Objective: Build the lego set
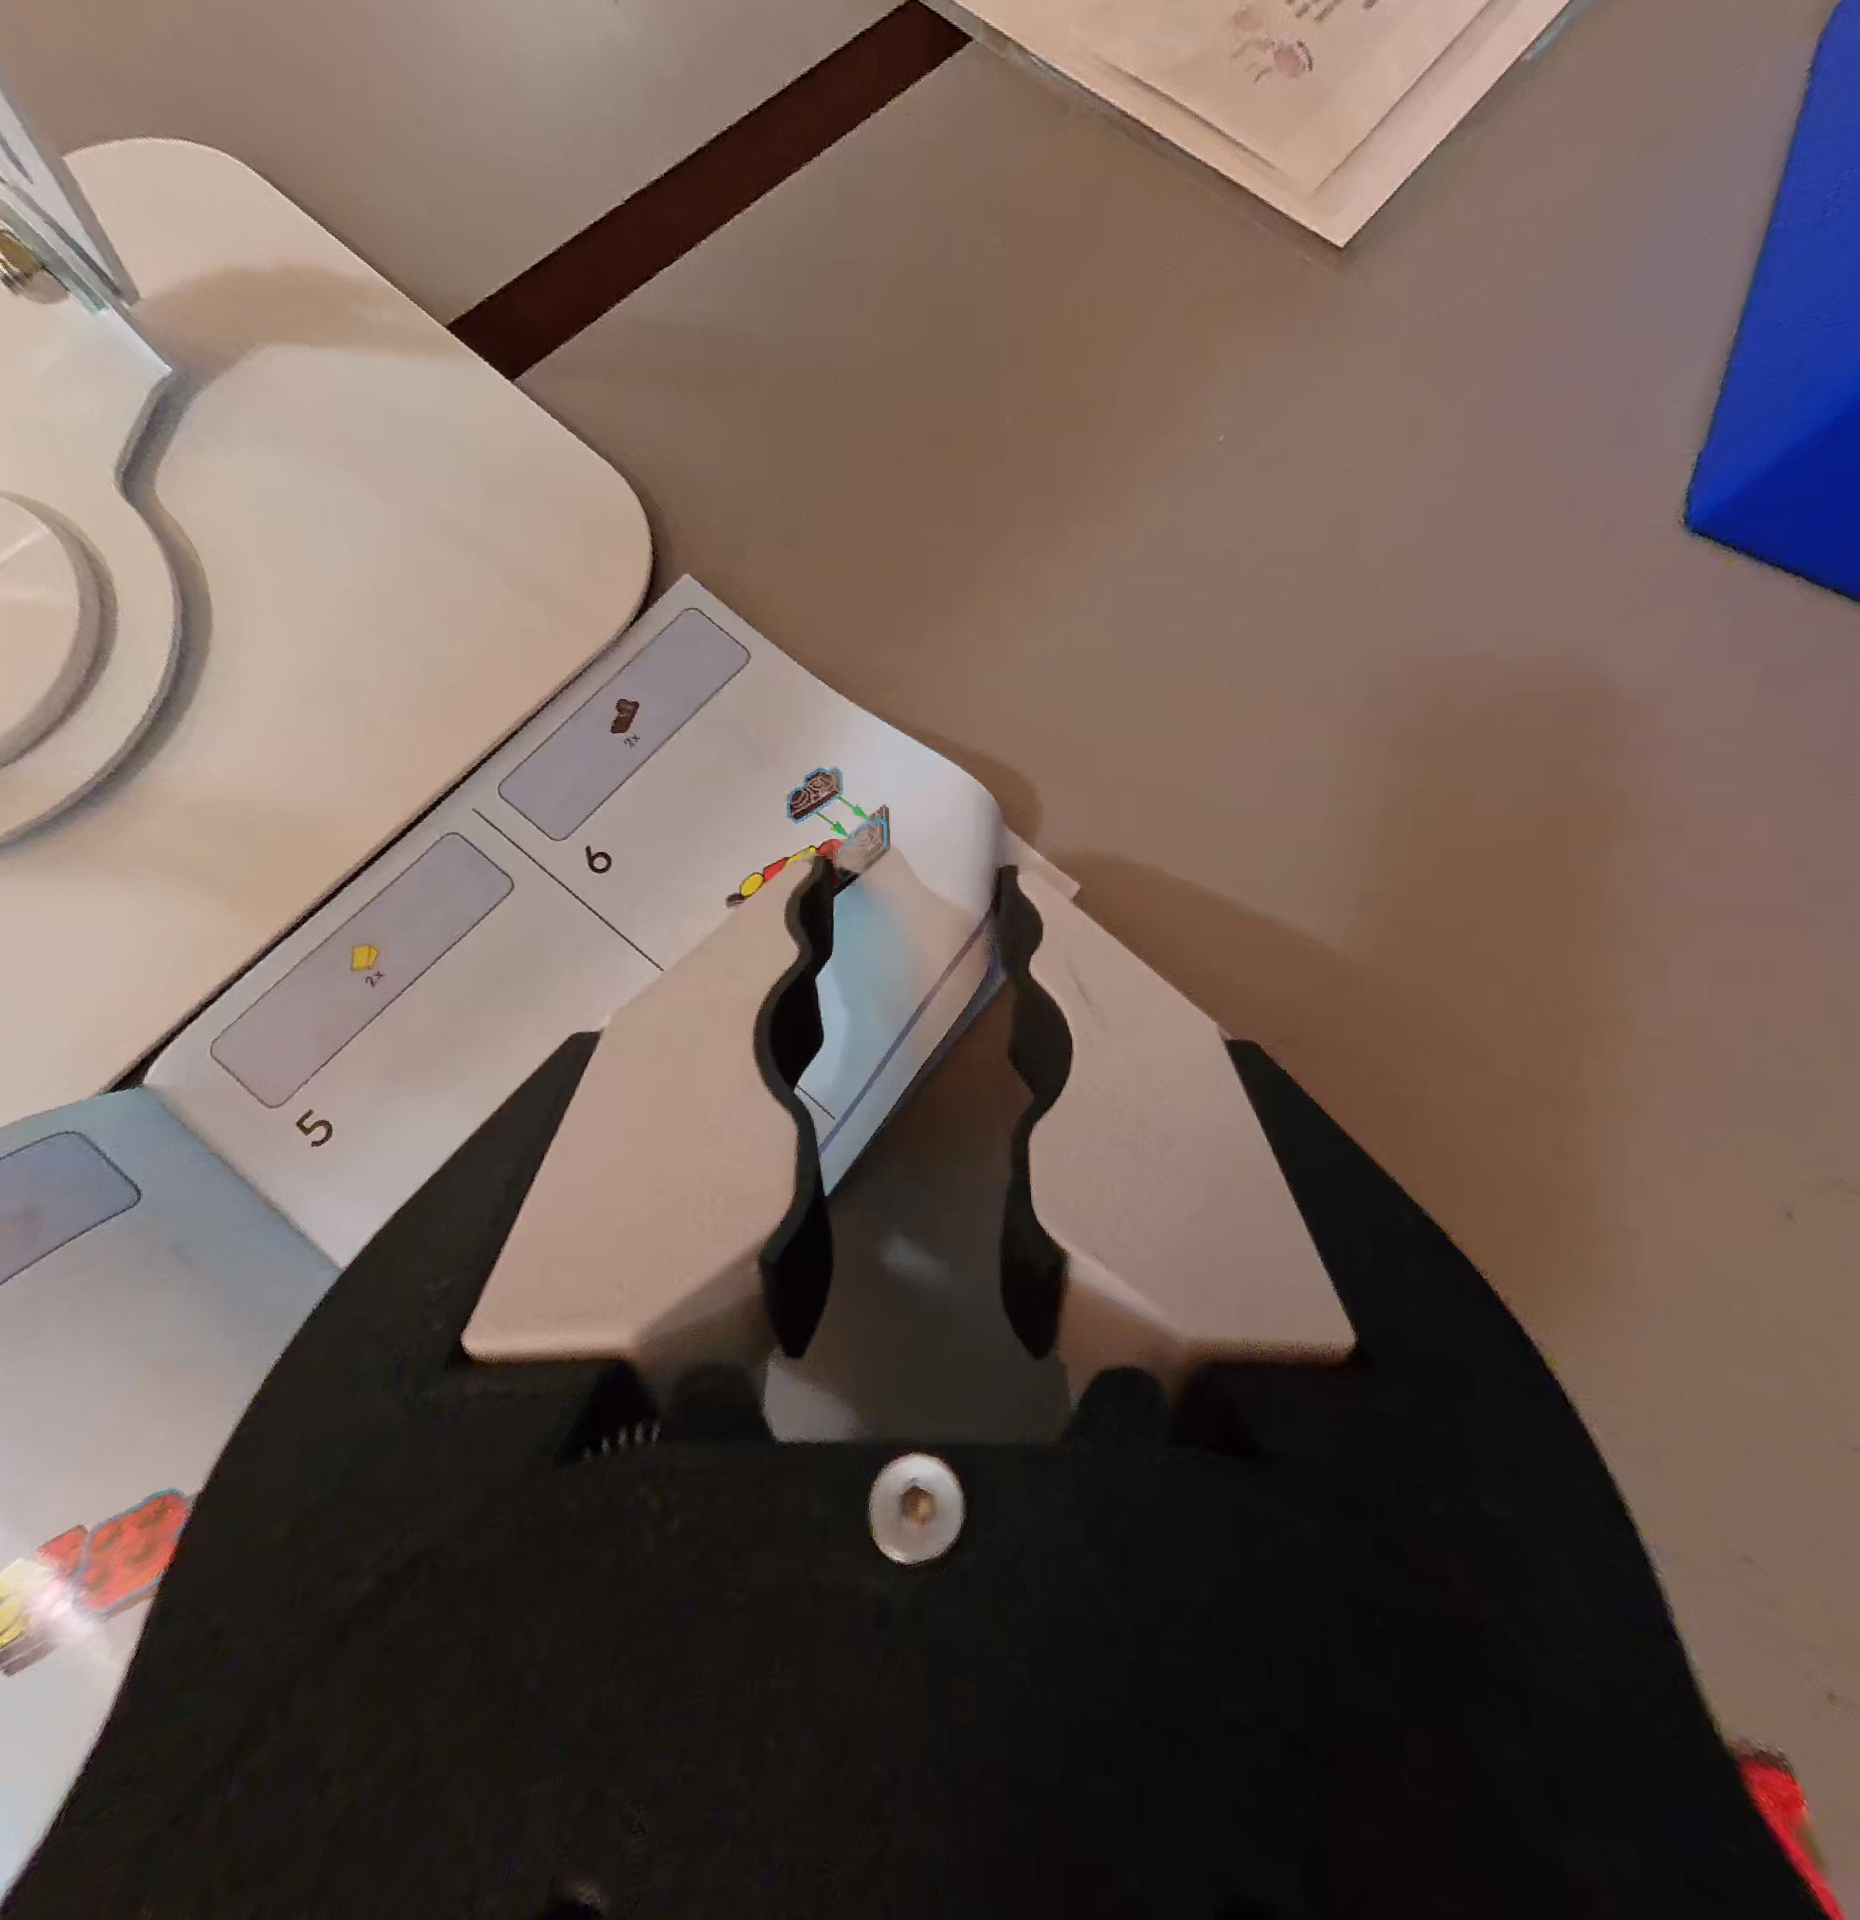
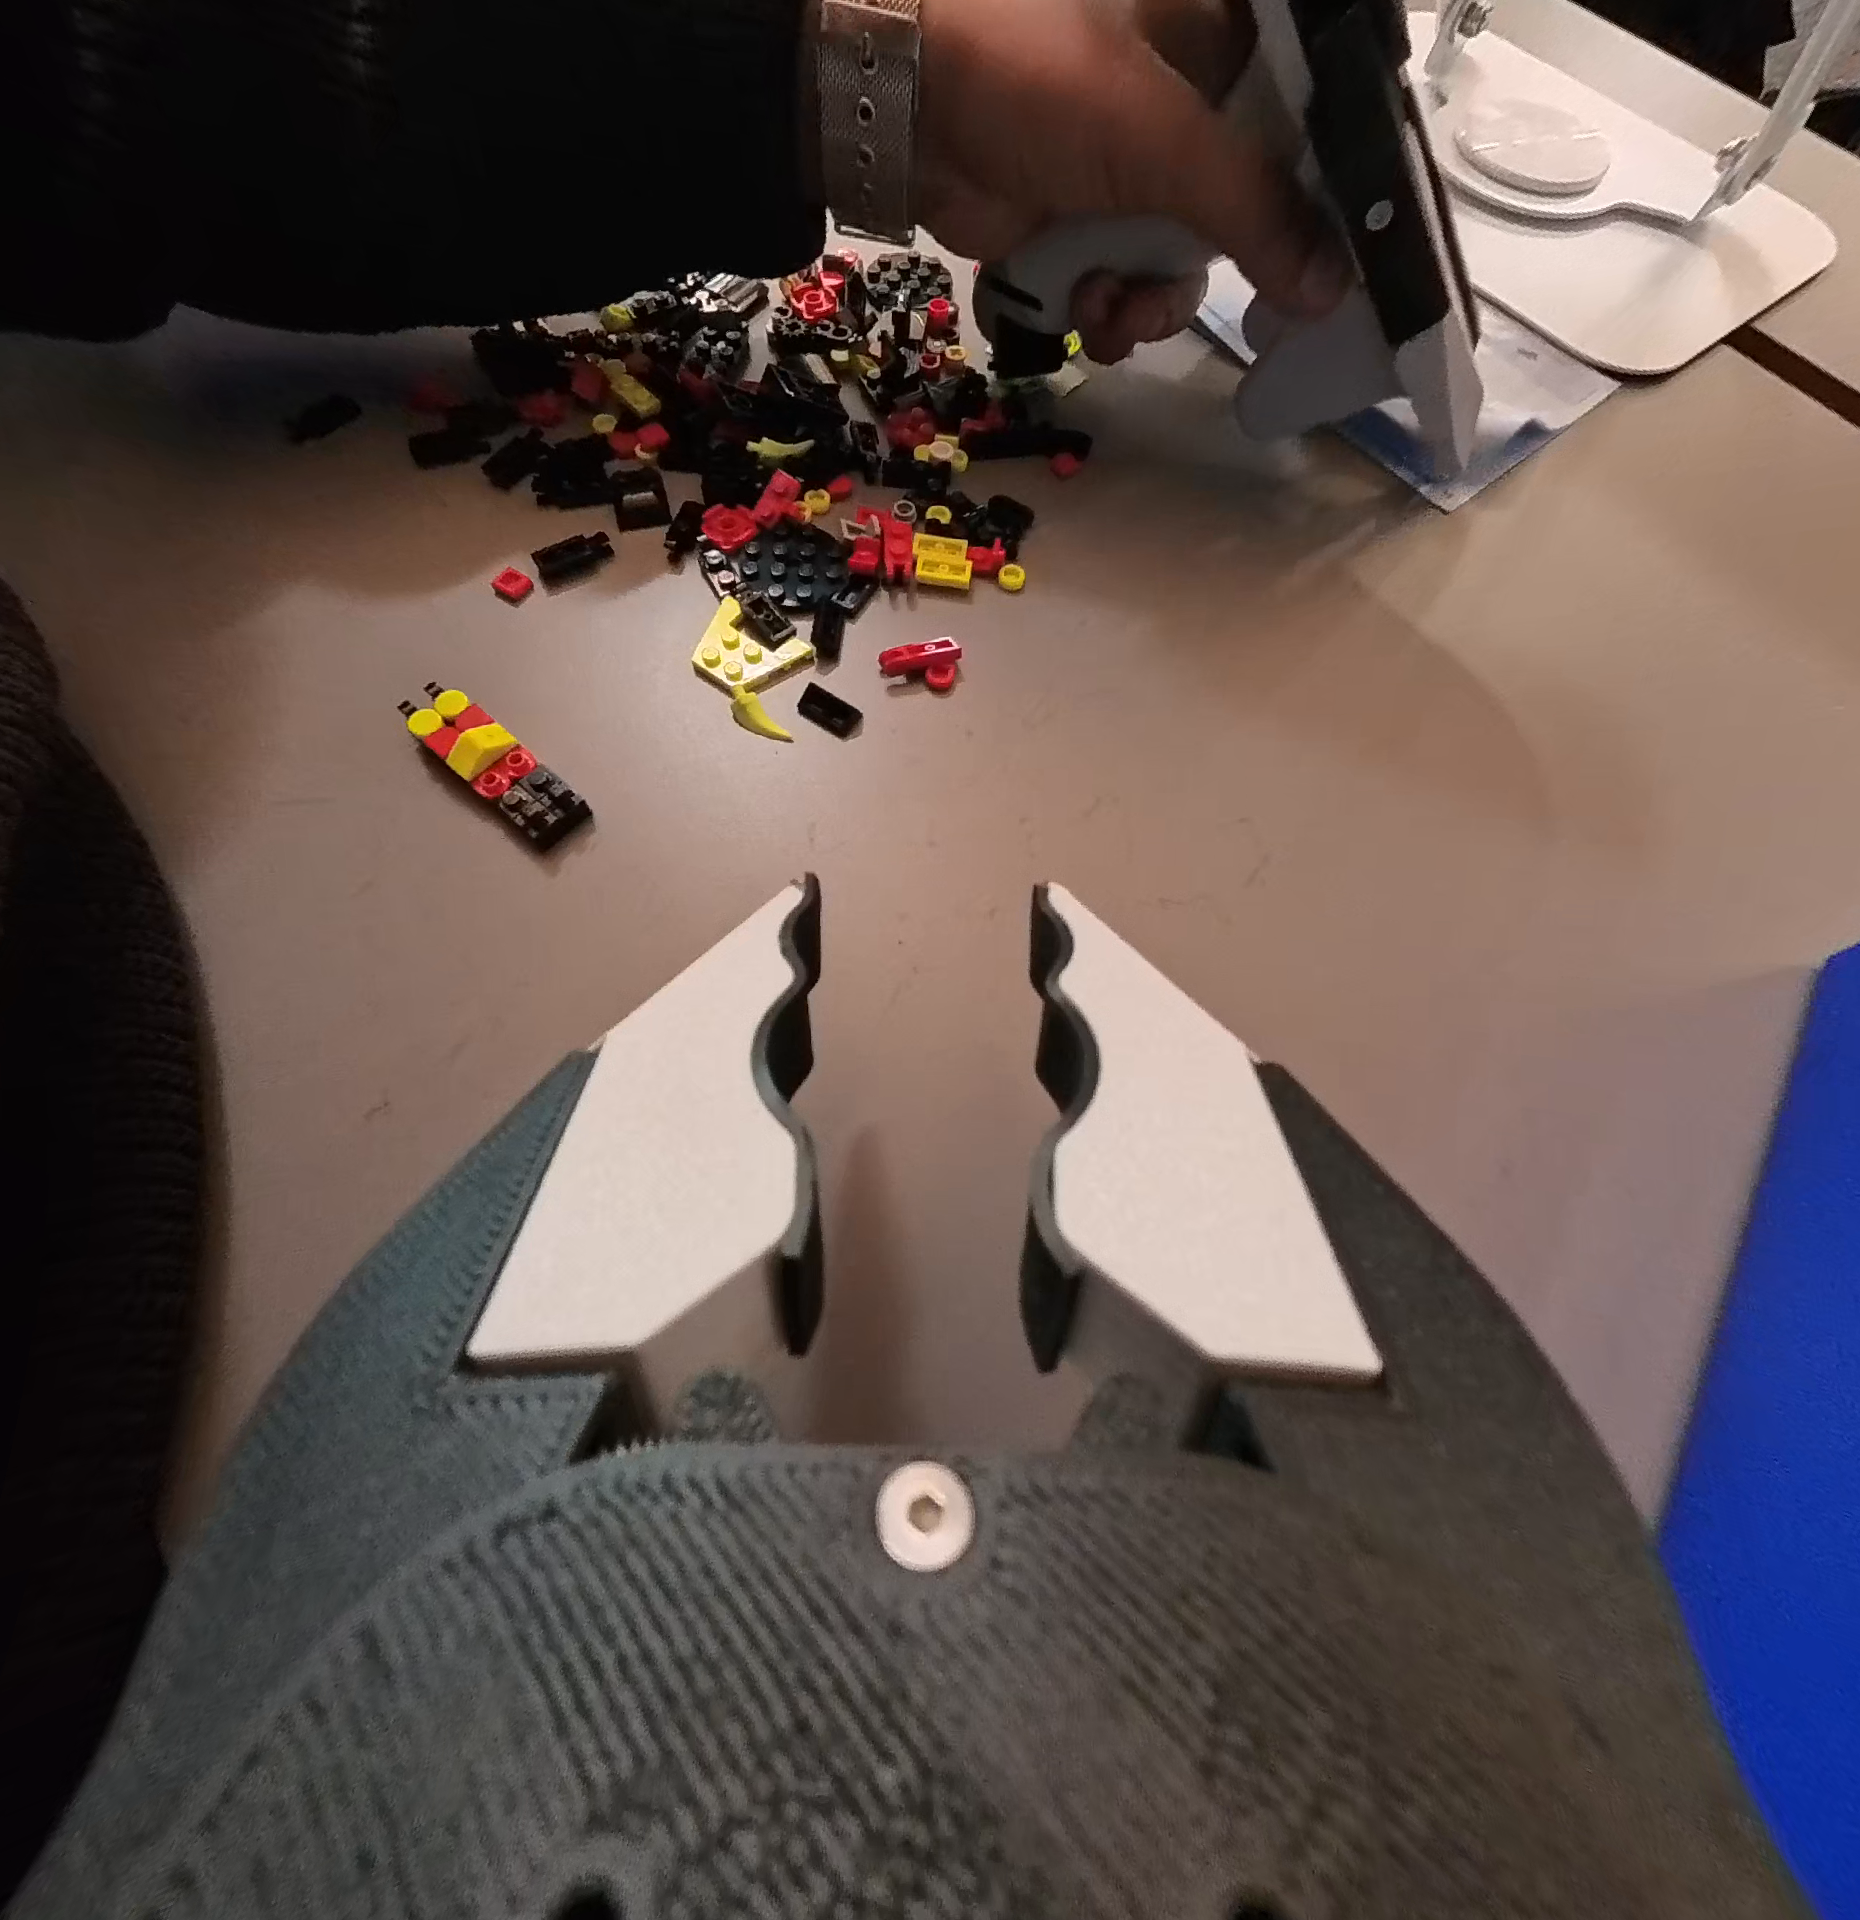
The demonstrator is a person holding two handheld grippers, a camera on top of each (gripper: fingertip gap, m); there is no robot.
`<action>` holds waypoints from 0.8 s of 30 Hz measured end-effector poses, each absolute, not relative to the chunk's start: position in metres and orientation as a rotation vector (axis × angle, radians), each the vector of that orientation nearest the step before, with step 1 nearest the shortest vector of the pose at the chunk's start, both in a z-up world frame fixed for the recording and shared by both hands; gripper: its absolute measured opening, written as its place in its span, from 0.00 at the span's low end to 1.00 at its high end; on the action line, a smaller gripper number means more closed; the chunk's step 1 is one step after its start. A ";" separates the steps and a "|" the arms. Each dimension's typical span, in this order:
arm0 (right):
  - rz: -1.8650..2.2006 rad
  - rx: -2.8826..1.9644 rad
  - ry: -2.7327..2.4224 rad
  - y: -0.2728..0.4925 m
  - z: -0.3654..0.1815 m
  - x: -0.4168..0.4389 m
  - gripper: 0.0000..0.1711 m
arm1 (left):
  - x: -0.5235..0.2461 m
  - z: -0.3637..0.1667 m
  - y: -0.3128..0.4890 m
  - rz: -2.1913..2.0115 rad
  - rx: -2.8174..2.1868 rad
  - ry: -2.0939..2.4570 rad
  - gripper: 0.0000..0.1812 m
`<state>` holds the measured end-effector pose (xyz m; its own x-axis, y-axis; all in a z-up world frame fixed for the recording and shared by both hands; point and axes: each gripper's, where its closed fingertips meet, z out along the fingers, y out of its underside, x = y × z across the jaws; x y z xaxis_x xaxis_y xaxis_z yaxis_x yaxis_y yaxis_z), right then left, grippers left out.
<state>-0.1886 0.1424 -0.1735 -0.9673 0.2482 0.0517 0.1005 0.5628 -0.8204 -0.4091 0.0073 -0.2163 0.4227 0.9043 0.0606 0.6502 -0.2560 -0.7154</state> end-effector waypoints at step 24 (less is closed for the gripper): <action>1.354 -0.296 -2.640 0.142 -0.176 -0.189 0.23 | -0.410 -0.209 0.004 0.468 -1.983 -1.294 0.21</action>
